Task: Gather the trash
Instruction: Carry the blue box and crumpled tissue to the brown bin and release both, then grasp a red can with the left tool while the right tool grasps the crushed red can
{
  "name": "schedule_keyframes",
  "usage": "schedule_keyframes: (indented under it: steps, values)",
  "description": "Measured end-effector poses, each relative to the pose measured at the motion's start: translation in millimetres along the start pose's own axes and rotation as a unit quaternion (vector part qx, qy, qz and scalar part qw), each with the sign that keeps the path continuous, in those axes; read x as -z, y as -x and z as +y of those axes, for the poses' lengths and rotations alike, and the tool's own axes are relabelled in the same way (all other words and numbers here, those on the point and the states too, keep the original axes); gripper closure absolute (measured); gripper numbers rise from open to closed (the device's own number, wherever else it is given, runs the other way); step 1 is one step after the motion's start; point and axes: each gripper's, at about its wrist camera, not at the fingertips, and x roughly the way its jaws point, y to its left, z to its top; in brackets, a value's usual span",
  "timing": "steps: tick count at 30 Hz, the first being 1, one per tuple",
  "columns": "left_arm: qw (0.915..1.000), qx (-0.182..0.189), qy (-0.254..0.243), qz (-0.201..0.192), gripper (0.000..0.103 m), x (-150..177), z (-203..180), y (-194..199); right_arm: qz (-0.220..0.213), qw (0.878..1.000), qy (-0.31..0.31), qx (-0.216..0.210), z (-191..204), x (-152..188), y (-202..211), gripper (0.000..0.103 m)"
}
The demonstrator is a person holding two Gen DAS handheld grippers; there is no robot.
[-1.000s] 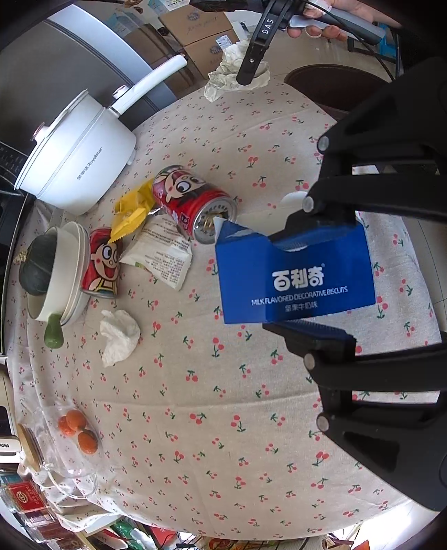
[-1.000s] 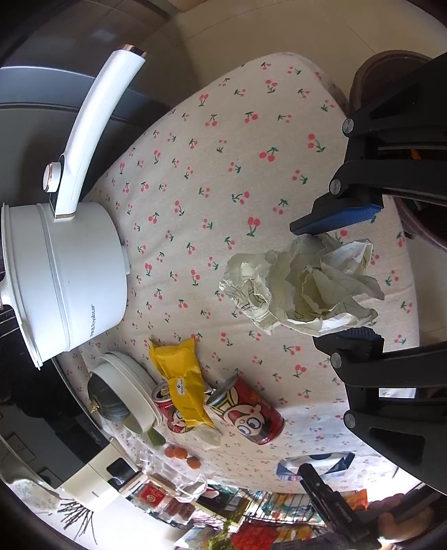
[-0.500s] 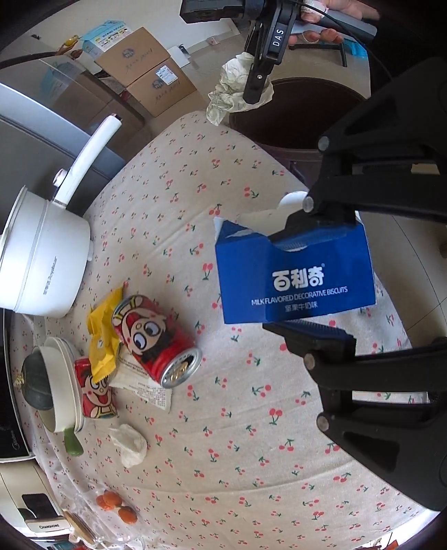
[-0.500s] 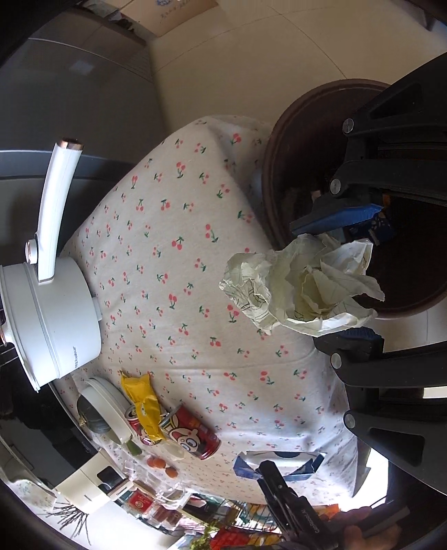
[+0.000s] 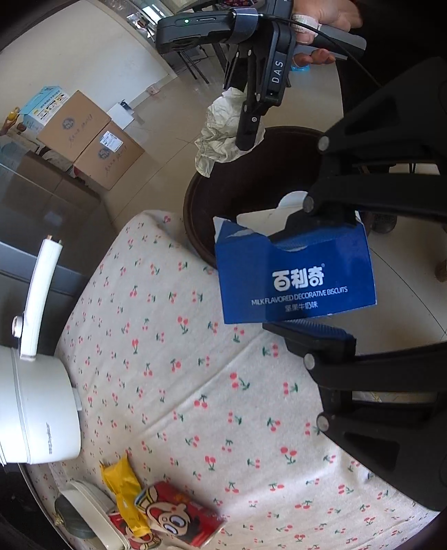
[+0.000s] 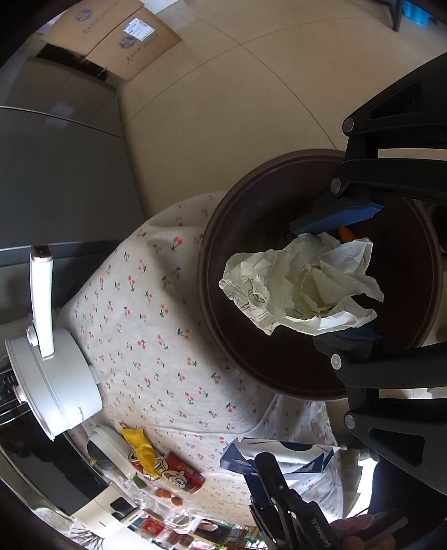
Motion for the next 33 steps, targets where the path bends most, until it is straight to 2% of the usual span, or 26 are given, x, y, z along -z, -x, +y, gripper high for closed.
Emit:
schedule_keyframes:
  steps: [7,8,9,11,14,19,23,25,27,33]
  values:
    - [0.9985,0.031,-0.041,0.016,0.061,-2,-38,-26,0.006,1.000,-0.016,0.013,-21,14,2,0.054]
    - [0.9983,0.030,-0.044,0.023,0.056,-3,-41,-29,0.006,1.000,-0.017,0.014,-21,14,2,0.054]
    - [0.9982,0.028,-0.047,0.026,0.044,-3,-43,-31,0.006,1.000,-0.017,0.015,-22,15,2,0.054]
    - [0.9986,0.017,-0.048,0.017,0.026,-3,-43,-27,0.006,1.000,-0.016,0.015,-22,15,2,0.054]
    - [0.9987,0.002,-0.050,0.011,0.023,-4,-38,-21,0.006,1.000,-0.012,0.015,-20,13,1,0.054]
    - [0.9994,-0.023,-0.024,0.008,0.019,-3,-16,-13,0.006,1.000,-0.007,0.014,-14,13,0,0.054]
    - [0.9985,-0.051,-0.017,0.003,0.008,1,-1,-1,0.005,1.000,-0.006,0.016,-9,13,-1,0.052]
    - [0.9981,-0.059,-0.017,-0.003,0.006,3,4,5,0.006,1.000,-0.006,0.013,-7,12,-1,0.036]
    - [0.9977,-0.065,-0.015,-0.006,0.005,5,9,10,0.004,1.000,-0.006,0.013,-4,11,-1,0.029]
    - [0.9971,-0.075,0.004,-0.008,0.004,10,28,21,0.003,1.000,0.001,0.009,8,6,-3,0.025]
